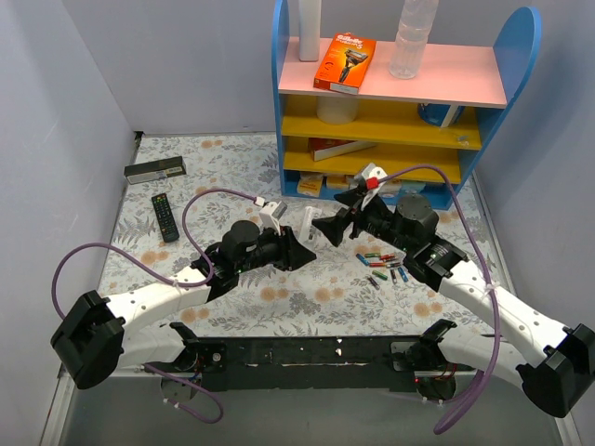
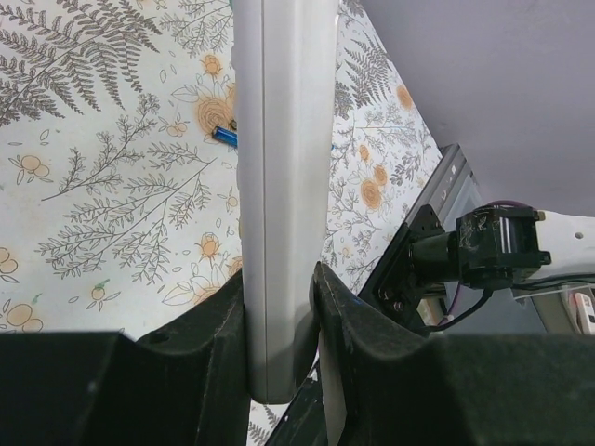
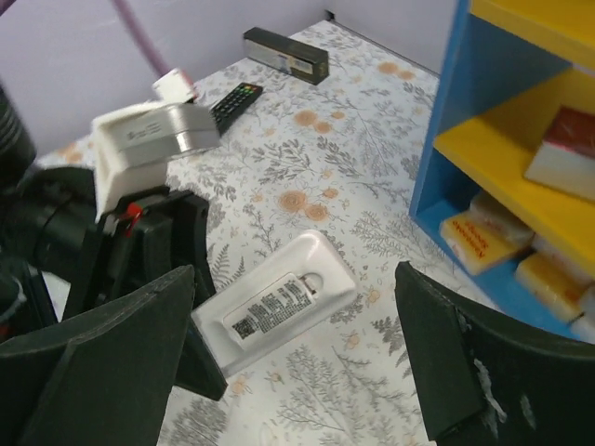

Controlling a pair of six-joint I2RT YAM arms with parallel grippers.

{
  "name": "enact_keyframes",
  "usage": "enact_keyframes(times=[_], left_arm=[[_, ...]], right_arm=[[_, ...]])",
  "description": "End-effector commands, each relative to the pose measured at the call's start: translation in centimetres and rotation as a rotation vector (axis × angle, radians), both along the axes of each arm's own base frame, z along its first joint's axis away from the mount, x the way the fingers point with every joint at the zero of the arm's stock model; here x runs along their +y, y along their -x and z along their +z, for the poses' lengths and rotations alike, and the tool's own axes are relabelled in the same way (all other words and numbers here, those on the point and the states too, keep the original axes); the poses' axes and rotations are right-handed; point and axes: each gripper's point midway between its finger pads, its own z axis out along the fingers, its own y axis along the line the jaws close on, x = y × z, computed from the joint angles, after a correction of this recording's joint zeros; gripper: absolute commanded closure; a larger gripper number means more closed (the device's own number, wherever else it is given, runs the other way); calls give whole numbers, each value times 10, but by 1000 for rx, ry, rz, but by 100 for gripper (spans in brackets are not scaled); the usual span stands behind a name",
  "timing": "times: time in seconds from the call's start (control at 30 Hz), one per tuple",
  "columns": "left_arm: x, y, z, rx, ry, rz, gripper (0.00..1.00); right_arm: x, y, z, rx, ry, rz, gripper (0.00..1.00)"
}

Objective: Load the batteries into the remote control

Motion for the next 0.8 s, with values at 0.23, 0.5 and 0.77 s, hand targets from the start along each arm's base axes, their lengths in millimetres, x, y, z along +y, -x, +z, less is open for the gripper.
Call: enact_keyframes(times=[0.23,0.5,0.77], left_arm=[[1,7,26,-31,69,-20,100],[3,10,31,-40,78,-25,100],[3,12,34,-52,77,-39,100]], right_arm=[[20,39,-1,-444,308,449,9],[27,49,-6,-429,288,527,17],[28,40,-4,-433,290,487,18]])
